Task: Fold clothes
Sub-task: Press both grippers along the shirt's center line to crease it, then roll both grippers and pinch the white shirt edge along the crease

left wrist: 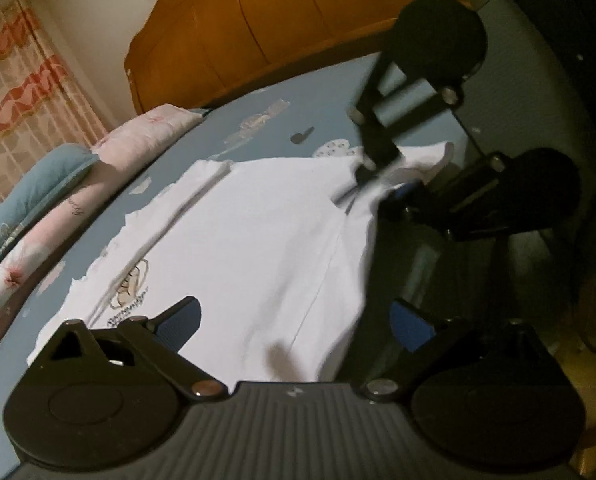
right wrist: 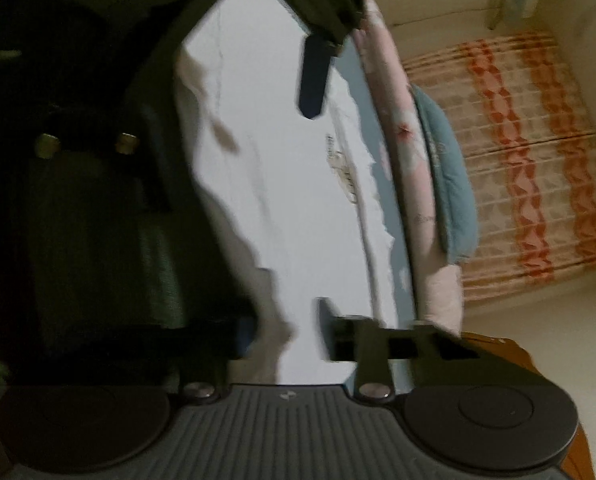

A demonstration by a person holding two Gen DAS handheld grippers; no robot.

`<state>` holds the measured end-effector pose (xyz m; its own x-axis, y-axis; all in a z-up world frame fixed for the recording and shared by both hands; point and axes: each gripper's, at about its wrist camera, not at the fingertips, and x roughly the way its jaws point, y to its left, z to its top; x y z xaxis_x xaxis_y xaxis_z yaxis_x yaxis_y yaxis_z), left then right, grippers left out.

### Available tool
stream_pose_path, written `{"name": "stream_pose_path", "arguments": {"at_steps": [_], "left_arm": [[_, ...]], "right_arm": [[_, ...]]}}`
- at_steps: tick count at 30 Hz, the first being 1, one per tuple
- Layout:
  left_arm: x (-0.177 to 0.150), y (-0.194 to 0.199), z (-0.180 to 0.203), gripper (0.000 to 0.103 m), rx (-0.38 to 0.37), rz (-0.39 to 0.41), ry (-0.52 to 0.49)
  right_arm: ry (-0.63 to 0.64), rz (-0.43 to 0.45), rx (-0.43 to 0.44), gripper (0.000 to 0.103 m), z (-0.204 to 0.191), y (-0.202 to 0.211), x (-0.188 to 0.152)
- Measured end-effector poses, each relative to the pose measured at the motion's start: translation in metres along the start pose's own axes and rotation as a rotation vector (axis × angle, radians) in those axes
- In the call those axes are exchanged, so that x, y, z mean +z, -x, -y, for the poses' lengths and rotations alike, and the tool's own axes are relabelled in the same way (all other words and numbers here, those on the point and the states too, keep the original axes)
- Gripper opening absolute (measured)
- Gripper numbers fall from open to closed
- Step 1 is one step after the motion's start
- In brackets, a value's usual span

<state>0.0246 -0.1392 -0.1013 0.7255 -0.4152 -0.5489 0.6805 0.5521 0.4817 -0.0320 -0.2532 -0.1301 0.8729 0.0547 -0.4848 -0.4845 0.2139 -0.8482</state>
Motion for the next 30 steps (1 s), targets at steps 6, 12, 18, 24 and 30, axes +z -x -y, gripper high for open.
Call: {"name": "stream_pose_path", "arguments": {"at_steps": [6, 12, 18, 24, 30], "left_arm": [[0.011, -0.011, 0.011, 0.044, 0.091, -0.044, -0.095], [-0.005, -0.015, 0.014, 0.043, 0.173, -0.123, -0.194], [-0.046, -0.004, -0.015, 0.047, 0.289, -0.224, -0.279], [-0.083, 0.009, -0.033, 0.047, 0.375, -0.313, -0.371], [-0.097, 0.009, -0.028, 0.046, 0.406, -0.355, -0.553]], "right_arm": [[-0.076, 0.011, 0.013, 0.005, 0.017, 0.006, 0.004], [-0.109, 0.017, -0.001, 0.005, 0.029, 0.004, 0.005], [-0.133, 0.017, -0.003, 0.005, 0.030, 0.002, 0.002], [-0.158, 0.014, -0.007, 0.005, 0.035, -0.004, 0.001], [-0.163, 0.006, 0.006, 0.005, 0.036, -0.005, 0.002]]}}
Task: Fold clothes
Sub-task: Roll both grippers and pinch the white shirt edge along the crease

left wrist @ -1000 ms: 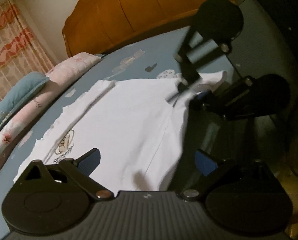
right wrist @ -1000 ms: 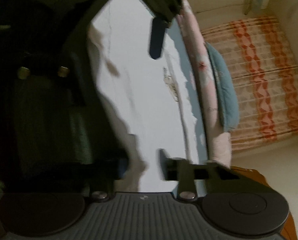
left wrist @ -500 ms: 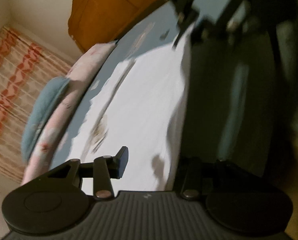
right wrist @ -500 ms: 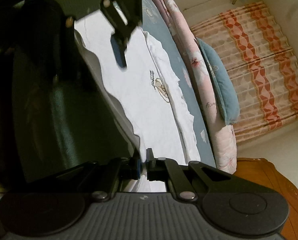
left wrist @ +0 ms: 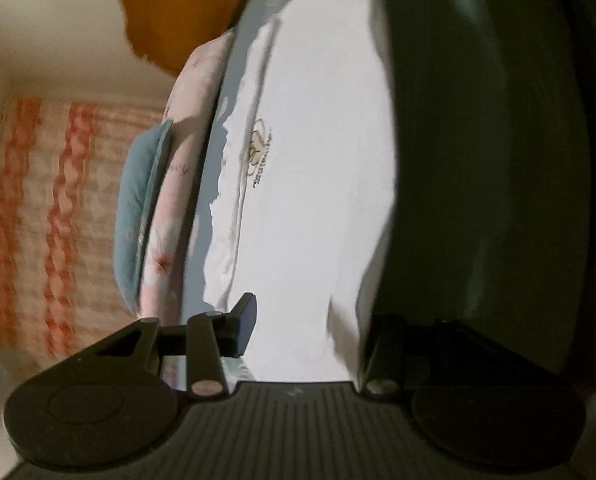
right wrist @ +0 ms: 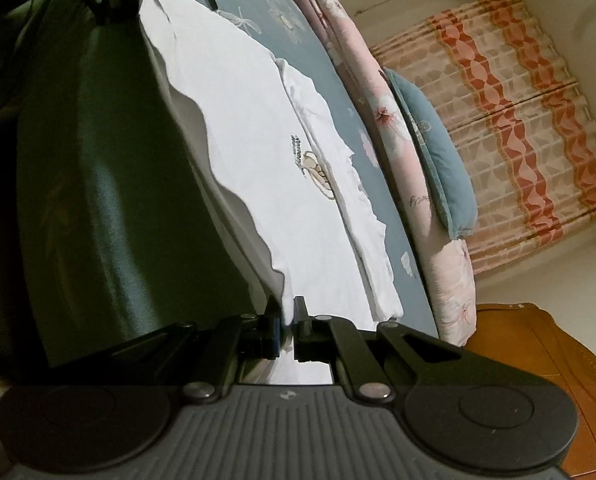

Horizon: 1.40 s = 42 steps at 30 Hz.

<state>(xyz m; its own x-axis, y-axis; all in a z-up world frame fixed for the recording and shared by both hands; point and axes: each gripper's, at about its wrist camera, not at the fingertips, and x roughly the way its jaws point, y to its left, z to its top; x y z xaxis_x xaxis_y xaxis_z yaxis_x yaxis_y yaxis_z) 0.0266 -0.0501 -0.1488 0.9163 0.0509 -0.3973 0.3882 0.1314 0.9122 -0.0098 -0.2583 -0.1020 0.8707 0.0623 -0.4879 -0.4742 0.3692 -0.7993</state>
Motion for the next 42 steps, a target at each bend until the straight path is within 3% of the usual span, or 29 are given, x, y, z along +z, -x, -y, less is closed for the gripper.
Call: {"name": "stream_pose_path", "arguments": {"at_steps": [5, 7, 10, 20, 27, 42], "left_arm": [[0.002, -0.006, -0.001, 0.042, -0.056, -0.001, -0.035], [0.002, -0.006, 0.001, 0.018, -0.078, 0.009, -0.060], [0.003, -0.005, 0.004, 0.004, -0.110, 0.023, -0.098], [-0.001, -0.009, -0.017, 0.004, -0.127, 0.057, -0.156], [0.006, -0.023, -0.046, 0.004, -0.065, 0.066, -0.139], [0.031, -0.110, -0.118, 0.004, 0.032, 0.056, -0.028]], "right_arm": [[-0.004, -0.008, 0.011, 0.005, 0.000, 0.000, 0.001], [-0.006, -0.011, 0.016, 0.005, 0.000, -0.001, 0.002], [-0.014, -0.016, 0.028, 0.005, 0.002, -0.001, 0.002], [-0.015, -0.020, 0.058, 0.005, 0.017, -0.006, 0.007], [-0.021, -0.011, 0.026, 0.005, 0.041, -0.018, 0.015], [-0.054, -0.019, -0.064, 0.005, 0.107, -0.083, 0.024]]}}
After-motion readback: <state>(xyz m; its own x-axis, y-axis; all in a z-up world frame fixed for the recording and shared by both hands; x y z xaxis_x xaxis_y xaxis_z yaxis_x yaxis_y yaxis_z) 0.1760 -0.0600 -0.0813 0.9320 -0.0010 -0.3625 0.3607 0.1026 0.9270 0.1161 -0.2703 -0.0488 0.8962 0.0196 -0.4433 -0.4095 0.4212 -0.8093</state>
